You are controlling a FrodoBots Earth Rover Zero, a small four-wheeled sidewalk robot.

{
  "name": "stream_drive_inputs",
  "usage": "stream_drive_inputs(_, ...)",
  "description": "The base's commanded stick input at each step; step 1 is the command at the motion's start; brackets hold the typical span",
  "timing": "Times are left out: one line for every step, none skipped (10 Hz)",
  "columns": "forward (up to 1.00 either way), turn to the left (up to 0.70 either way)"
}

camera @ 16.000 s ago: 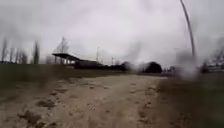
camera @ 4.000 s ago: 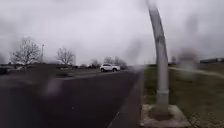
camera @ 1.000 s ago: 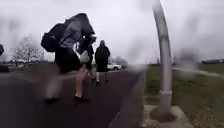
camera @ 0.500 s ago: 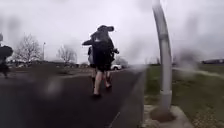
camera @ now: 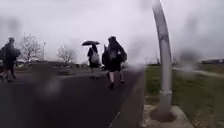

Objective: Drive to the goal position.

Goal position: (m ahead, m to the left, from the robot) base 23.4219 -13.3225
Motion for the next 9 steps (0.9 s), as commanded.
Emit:
stream_drive_inputs(0.13,0.92)
stream_drive_inputs(0.58,0.65)
stream_drive_inputs(1.00,0.40)
stream_drive_inputs(1.00,0.40)
stream_drive_inputs(1.00,0.40)
stream_drive_inputs(1.00,0.40)
stream_drive_inputs(1.00,0.39)
stream_drive_inputs(1.00,0.30)
stream_drive_inputs(1.00,0.20)
